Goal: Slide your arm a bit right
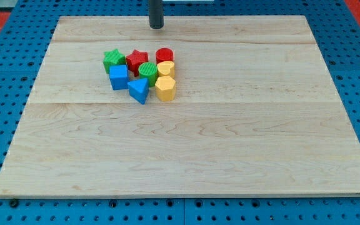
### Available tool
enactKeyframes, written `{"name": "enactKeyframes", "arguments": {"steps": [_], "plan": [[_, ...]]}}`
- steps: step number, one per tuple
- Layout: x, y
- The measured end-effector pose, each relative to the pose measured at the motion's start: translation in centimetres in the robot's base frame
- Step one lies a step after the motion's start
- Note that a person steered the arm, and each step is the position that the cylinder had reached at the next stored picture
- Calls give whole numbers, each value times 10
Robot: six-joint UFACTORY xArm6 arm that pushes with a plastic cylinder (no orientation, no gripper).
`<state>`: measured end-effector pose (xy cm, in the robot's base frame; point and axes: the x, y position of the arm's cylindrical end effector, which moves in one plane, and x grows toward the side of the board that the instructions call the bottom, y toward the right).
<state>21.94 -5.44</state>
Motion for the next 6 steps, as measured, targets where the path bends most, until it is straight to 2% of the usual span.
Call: {"name": "enactKeyframes", "arguments": {"steps": [6], "plan": [[11,47]]}}
